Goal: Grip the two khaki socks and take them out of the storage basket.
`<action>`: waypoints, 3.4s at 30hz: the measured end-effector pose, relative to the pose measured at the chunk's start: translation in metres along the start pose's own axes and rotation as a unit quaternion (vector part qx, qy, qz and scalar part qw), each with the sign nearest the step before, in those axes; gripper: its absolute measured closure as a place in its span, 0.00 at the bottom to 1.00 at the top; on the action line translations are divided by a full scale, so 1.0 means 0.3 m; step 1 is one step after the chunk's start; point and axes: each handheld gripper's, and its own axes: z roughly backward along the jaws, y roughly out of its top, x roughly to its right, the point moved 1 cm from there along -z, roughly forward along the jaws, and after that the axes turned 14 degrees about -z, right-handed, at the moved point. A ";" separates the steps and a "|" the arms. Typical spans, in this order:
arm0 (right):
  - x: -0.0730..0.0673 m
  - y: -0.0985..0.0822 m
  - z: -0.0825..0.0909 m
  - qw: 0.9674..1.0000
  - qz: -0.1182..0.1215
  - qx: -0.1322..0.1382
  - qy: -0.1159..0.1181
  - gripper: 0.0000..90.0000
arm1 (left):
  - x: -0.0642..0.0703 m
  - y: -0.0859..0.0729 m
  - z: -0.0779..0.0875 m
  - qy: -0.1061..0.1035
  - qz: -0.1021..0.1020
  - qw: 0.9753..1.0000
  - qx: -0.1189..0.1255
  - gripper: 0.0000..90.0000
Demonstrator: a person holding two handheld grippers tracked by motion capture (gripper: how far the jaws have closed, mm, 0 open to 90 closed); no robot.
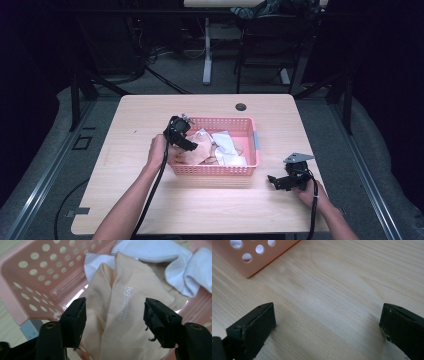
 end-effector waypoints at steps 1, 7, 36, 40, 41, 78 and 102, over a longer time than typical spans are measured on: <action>0.000 0.000 0.000 1.000 0.000 0.000 0.000 0.00 | -0.001 0.002 -0.005 -0.004 0.001 1.000 -0.005 0.41; 0.000 0.000 0.000 1.000 0.000 0.000 0.001 0.00 | 0.003 0.018 -0.027 -0.018 0.007 0.999 -0.030 0.50; 0.000 0.000 0.000 1.000 0.000 0.000 0.002 0.00 | -0.013 -0.002 0.042 -0.050 0.007 0.999 0.008 0.94; 0.000 0.000 0.000 1.000 0.000 0.000 0.001 0.00 | -0.016 0.005 0.071 -0.045 0.004 0.999 0.018 0.94; 0.000 0.000 0.000 1.000 0.000 0.000 0.001 0.00 | -0.017 0.007 0.078 -0.043 0.003 0.999 0.020 0.94; 0.000 0.000 0.000 1.000 -0.001 0.000 0.002 0.00 | -0.053 0.097 0.331 0.001 -0.018 0.997 0.078 0.94; 0.000 0.000 0.000 1.000 0.000 0.000 0.002 0.00 | -0.133 0.025 0.464 0.043 0.009 0.995 0.087 0.94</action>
